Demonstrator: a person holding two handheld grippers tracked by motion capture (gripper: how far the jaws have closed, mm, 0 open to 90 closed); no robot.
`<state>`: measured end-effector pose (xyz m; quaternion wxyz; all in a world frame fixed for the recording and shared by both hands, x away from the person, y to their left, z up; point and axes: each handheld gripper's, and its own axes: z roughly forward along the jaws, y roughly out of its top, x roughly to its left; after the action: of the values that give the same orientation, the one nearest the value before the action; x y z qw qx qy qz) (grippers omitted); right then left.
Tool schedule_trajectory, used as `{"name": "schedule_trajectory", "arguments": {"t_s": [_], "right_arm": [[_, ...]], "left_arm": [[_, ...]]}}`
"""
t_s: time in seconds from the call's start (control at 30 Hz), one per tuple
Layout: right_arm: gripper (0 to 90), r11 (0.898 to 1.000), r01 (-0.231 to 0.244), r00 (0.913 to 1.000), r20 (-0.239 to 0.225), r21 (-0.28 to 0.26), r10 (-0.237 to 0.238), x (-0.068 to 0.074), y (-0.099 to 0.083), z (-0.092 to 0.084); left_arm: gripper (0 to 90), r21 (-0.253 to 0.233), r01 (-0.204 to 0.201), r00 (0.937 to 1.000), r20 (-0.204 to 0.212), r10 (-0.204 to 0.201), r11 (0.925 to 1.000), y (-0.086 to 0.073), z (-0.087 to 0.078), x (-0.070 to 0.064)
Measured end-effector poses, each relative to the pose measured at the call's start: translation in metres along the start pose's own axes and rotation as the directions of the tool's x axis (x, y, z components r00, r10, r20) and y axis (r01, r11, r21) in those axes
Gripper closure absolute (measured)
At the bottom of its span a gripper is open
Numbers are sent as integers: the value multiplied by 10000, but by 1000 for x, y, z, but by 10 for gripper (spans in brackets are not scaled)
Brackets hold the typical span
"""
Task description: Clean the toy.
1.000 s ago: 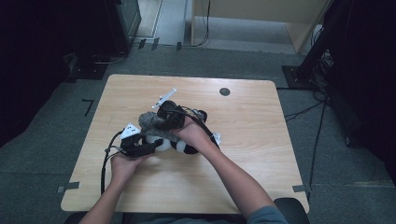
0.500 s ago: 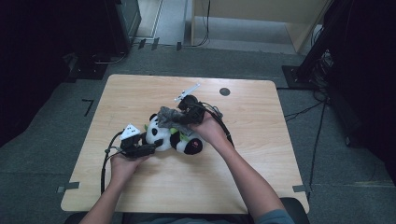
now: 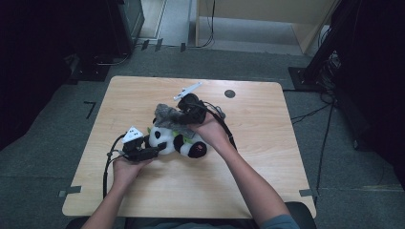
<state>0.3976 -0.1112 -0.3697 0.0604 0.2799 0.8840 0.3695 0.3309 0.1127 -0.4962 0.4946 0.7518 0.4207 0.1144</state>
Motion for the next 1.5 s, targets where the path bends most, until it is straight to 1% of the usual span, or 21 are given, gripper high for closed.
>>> {"name": "schedule_trajectory", "arguments": {"t_s": [0.13, 0.23, 0.3, 0.37, 0.43, 0.47, 0.5, 0.53, 0.63, 0.7, 0.77, 0.83, 0.87, 0.93, 0.97, 1.03, 1.13, 1.27, 1.37, 1.4, 1.5], "right_arm": [[773, 9974, 687, 9974, -241, 222, -681, 21, 11, 14], [773, 9934, 874, 9958, -345, 737, -850, 32, 12, 34], [773, 9904, 1010, 9942, -459, 944, -970, 37, 10, 43], [773, 9874, 1158, 9925, -527, 1081, -1106, 41, 7, 51], [772, 9840, 1469, 9888, -417, 1006, -1433, 42, 3, 53], [773, 9839, 1488, 9886, -370, 989, -1458, 41, 2, 52], [774, 9834, 1518, 9882, -336, 991, -1492, 39, 1, 50], [776, 9838, 1488, 9887, -310, 1003, -1464, 37, 0, 48], [777, 9883, 1257, 9919, -269, 867, -1239, 28, -2, 41], [776, 9914, 1057, 9944, -110, 773, -1051, 20, -4, 35], [773, 9940, 720, 9968, 281, 820, -745, 10, -7, 26], [774, 9954, 438, 9979, 443, 851, -477, -1, -12, 22], [774, 9959, 201, 9982, 539, 880, -249, -10, -16, 19], [775, 9968, -257, 9986, 483, 761, 221, -20, -22, 16], [775, 9970, -359, 9979, 566, 685, 321, -25, -25, 15], [775, 9972, -608, 9974, 419, 445, 590, -33, -29, 13], [774, 9979, -586, 9964, 635, 290, 567, -37, -30, 10], [773, 9979, -607, 9958, 707, 224, 589, -38, -30, 8], [773, 9979, -646, 9930, 1001, 90, 634, -44, -30, 4], [773, 9973, -737, 9915, 1075, 33, 729, -47, -30, 2], [774, 9933, -1148, 9880, 1027, -117, 1154, -54, -33, -4]], "left_arm": [[305, 9, 26, 10000, 32, -26, 10000, 1, -1, 0], [305, 52, 126, 9999, 17, -126, 9999, 2, -1, -1], [305, 55, 236, 9997, -7, -236, 9997, 3, -1, -1], [306, 95, 201, 9998, -66, -200, 9998, 3, -1, -2], [311, 75, 218, 9997, -93, -218, 9997, 3, 0, -2], [316, 78, 209, 9997, -118, -208, 9998, 3, 0, -2], [322, 85, 252, 9996, -144, -251, 9996, 3, 0, -3], [326, 132, 174, 9996, -228, -171, 9998, 3, 1, -3], [336, 251, 100, 9996, -277, -93, 9996, 4, 1, -3], [339, 296, 27, 9995, -331, -17, 9996, 4, 1, -3], [342, 316, 17, 9994, -353, -6, 9995, 4, 1, -3], [345, 342, -54, 9993, -357, 66, 9994, 4, 1, -3], [347, 350, -63, 9993, -359, 76, 9994, 5, 1, -3], [349, 345, -68, 9993, -364, 81, 9994, 5, 1, -4], [350, 337, -59, 9993, -360, 71, 9994, 5, 2, -4], [351, 317, -48, 9993, -357, 59, 9995, 5, 2, -4], [350, 322, -45, 9995, -318, 55, 9995, 5, 1, -4], [349, 309, -15, 9997, -259, 23, 9995, 5, 1, -3], [349, 328, 12, 9997, -224, -5, 9995, 5, 1, -3], [349, 334, -4, 9998, -214, 11, 9994, 5, 1, -3], [346, 319, -62, 9998, -183, 68, 9995, 5, 1, -2]]}}
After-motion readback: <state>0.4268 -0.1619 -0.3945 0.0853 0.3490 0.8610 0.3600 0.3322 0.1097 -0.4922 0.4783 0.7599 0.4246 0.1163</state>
